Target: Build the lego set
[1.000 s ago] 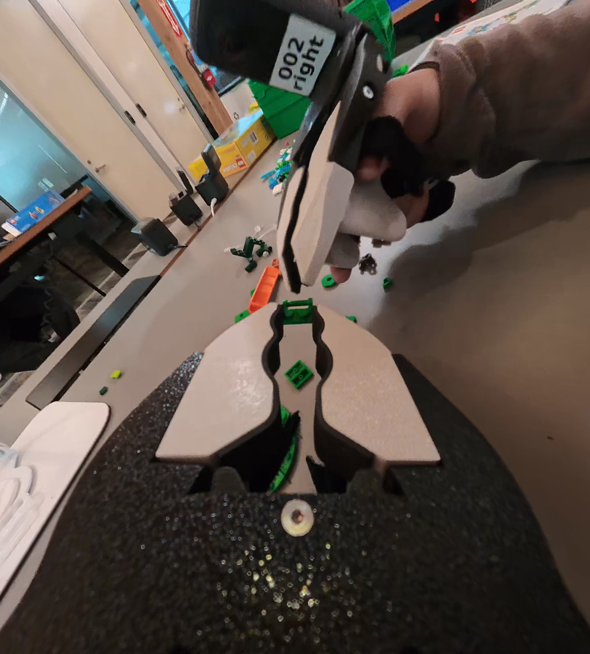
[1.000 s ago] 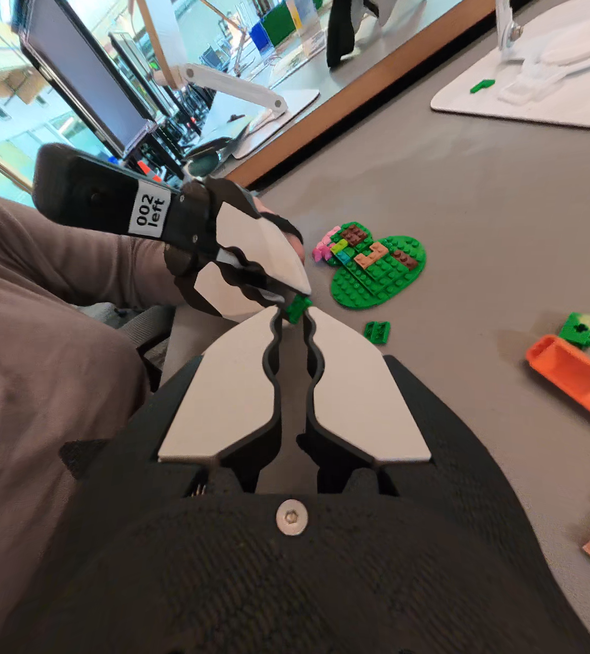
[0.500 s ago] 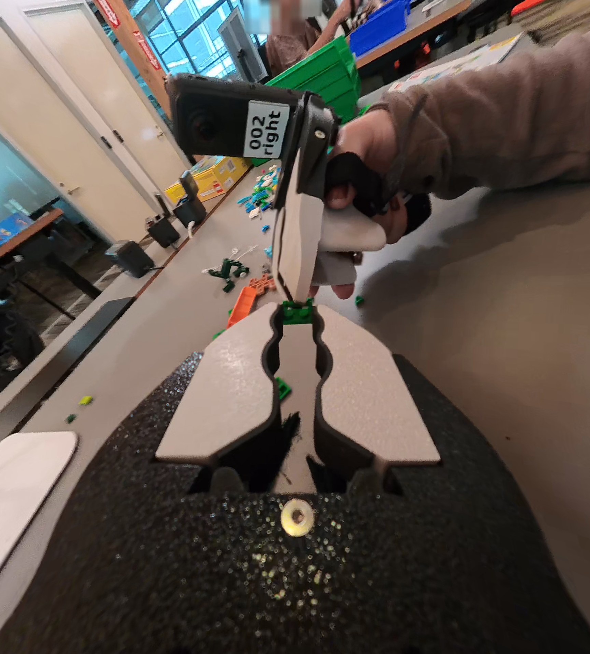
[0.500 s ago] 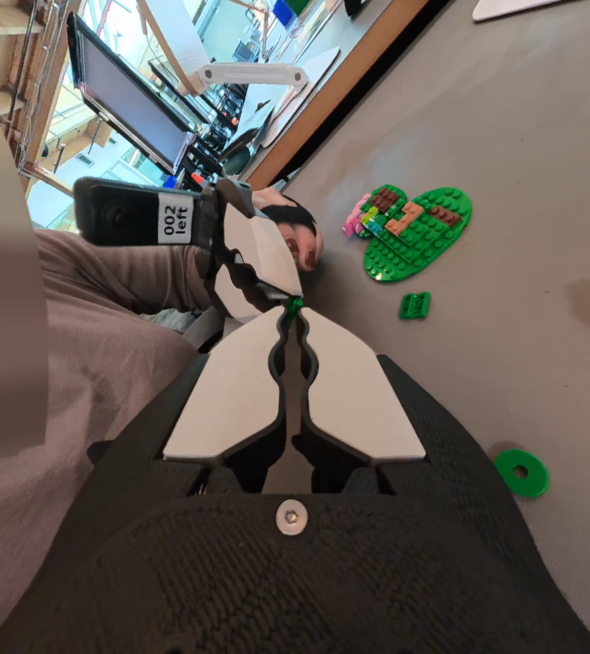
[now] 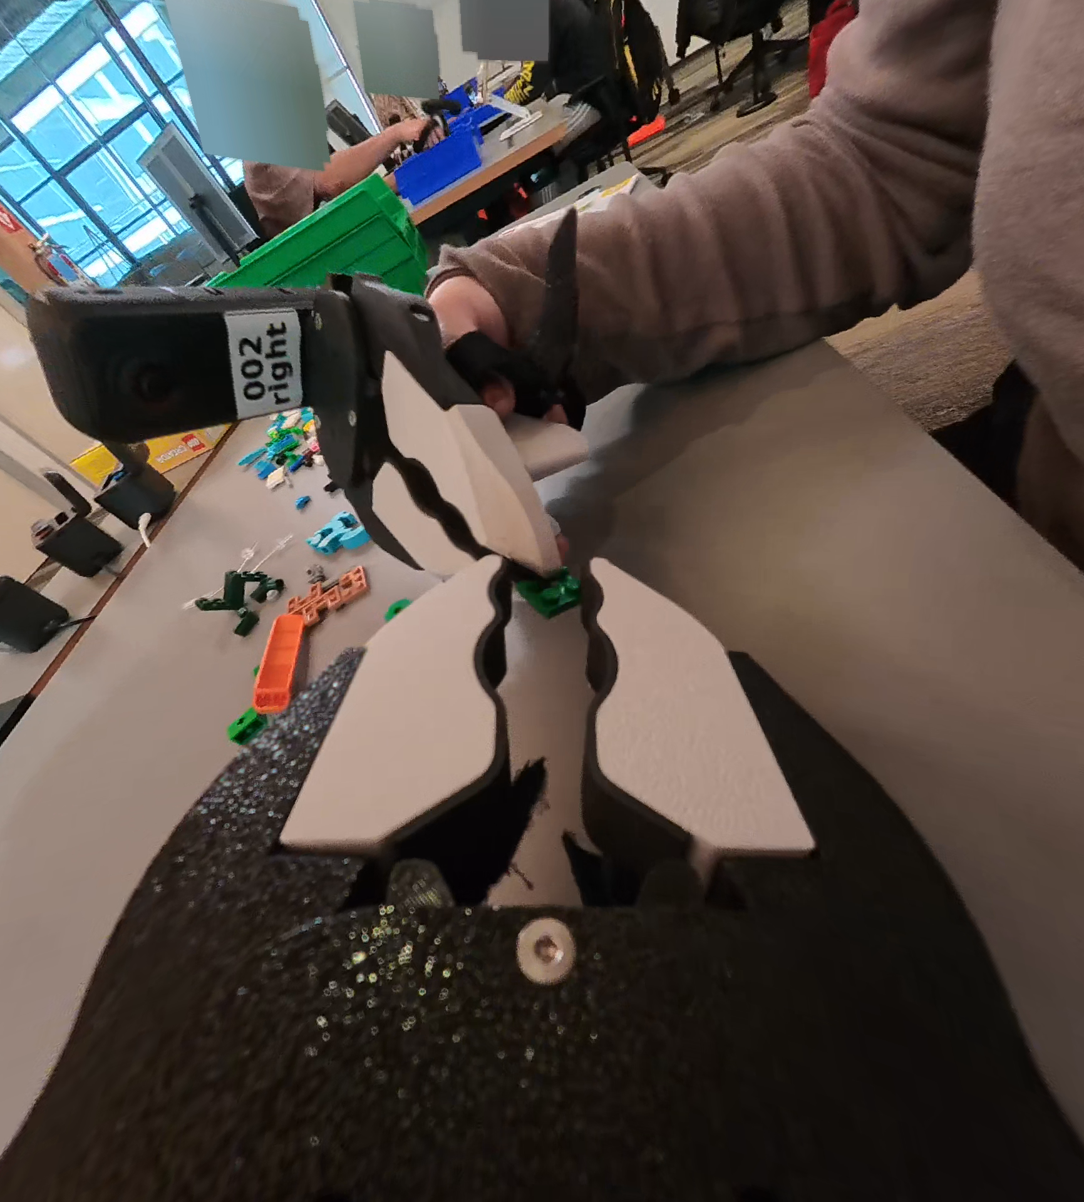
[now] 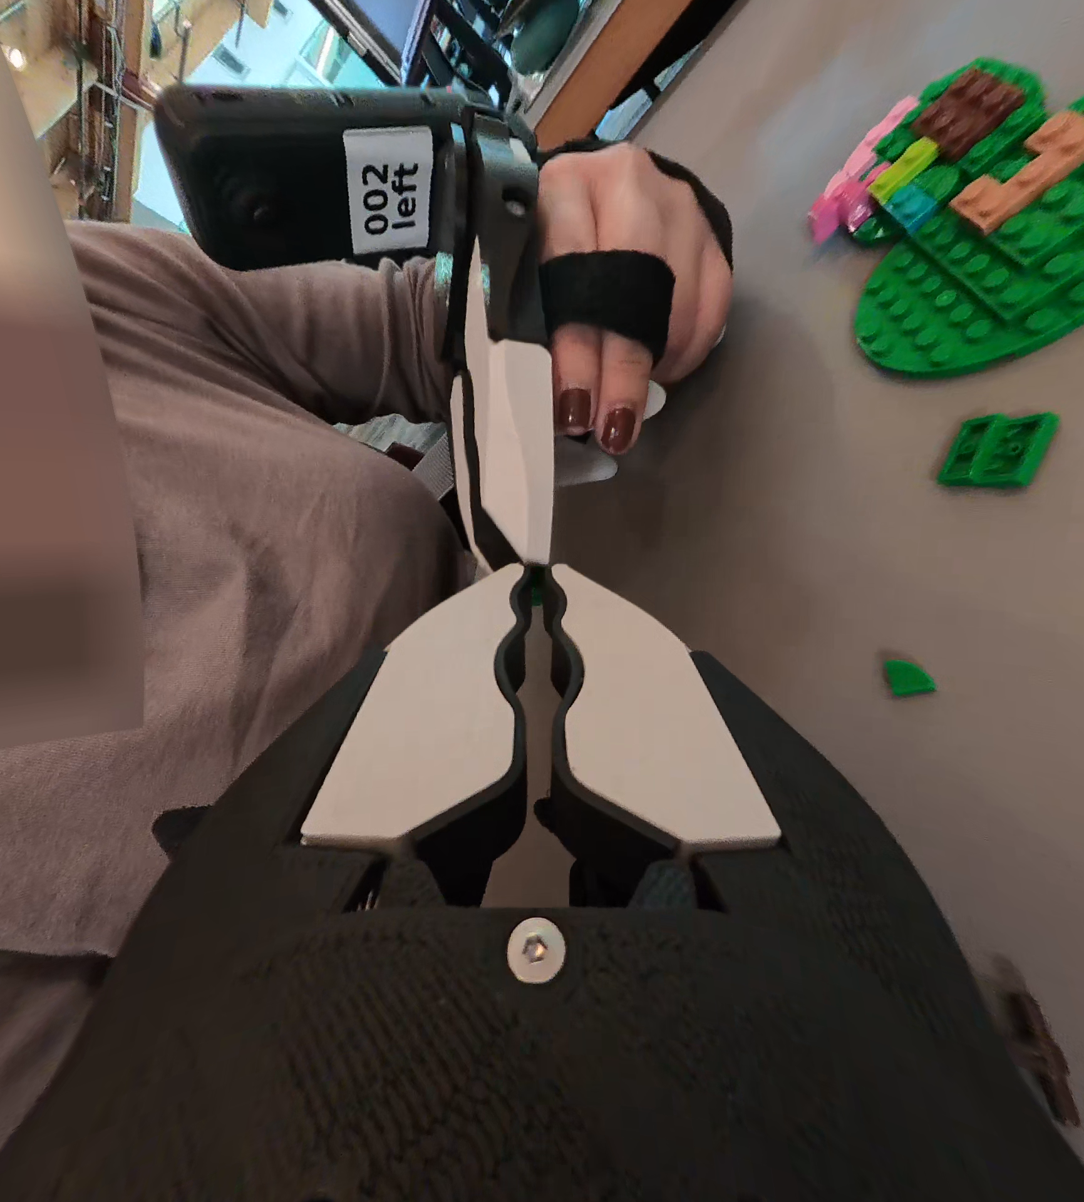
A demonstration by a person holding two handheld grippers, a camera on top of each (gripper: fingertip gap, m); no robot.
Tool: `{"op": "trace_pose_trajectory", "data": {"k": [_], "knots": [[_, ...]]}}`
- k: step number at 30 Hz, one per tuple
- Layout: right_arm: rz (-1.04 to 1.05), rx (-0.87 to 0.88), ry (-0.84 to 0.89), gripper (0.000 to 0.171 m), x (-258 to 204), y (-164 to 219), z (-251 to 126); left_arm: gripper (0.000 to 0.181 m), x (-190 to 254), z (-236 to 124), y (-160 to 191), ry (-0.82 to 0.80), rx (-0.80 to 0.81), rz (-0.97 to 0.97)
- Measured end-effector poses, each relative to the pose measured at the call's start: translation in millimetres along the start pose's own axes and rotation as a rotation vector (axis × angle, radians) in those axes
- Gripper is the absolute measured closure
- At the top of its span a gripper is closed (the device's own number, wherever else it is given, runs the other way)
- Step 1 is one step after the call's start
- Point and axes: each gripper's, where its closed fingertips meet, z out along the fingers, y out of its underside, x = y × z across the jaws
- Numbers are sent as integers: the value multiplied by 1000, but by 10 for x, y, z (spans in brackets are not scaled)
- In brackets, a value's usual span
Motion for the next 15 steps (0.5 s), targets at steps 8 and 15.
{"op": "trace_pose_trajectory", "data": {"k": [8, 15], "knots": [[-7, -19, -12, 171, -23, 32, 6, 164, 42, -12, 5, 31, -20, 14], [-19, 49, 9, 171, 6, -83, -50, 164, -86, -32, -2, -43, -15, -3]]}}
